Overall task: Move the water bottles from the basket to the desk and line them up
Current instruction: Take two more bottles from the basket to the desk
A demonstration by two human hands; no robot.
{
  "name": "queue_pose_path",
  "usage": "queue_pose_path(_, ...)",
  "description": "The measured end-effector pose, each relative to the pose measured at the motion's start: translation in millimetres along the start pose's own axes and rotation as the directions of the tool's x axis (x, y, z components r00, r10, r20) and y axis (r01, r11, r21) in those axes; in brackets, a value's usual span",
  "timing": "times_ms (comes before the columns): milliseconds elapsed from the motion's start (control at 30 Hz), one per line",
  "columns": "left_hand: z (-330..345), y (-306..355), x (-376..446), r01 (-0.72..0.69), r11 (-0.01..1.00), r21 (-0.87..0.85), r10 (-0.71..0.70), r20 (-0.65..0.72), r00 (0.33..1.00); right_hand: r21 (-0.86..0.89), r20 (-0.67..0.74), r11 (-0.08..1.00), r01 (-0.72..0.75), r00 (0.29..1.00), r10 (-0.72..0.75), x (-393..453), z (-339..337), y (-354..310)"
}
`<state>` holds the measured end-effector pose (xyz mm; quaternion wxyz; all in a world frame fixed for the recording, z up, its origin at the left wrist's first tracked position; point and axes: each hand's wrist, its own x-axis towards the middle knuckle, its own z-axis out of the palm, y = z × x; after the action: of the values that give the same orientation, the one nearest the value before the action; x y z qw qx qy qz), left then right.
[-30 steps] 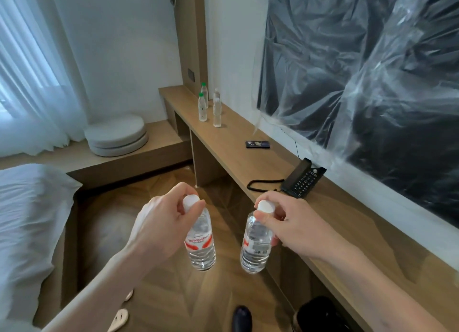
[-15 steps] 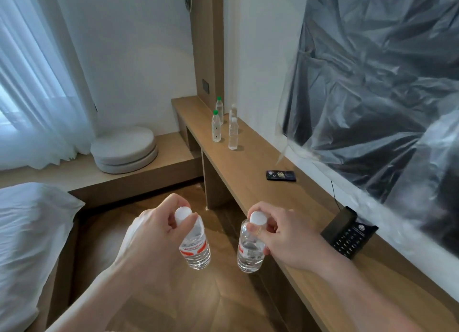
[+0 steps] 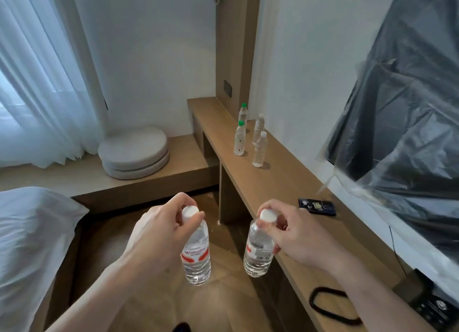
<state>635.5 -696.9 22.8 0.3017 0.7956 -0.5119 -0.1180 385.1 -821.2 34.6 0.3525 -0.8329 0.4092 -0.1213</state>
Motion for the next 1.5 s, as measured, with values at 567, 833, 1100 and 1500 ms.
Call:
queue_pose_path(567, -27, -93, 292, -0.168, 0.985, 0.045, 0.162, 0.108, 0.981, 0.069, -0.140, 0.986, -0.154, 0.977, 0.162, 243, 17, -30)
queue_pose_path(833, 11, -108, 427, -0.159, 0.985, 0.070, 0.148, 0.144, 0.978, 0.026, -0.117, 0.989, -0.147, 0.982, 0.149, 380, -8, -2)
queue_pose_path(1100, 33, -115, 561, -0.105, 0.983, 0.150, 0.092, 0.089, 0.992, -0.022, -0.050, 0.996, -0.088, 0.995, 0.086, 539, -36, 25)
queue_pose_path(1500, 88, -133, 756, -0.145, 0.966, 0.212, 0.109, 0.173, 0.979, -0.071, -0.051, 0.985, -0.157, 0.987, 0.154, 722, -52, 59)
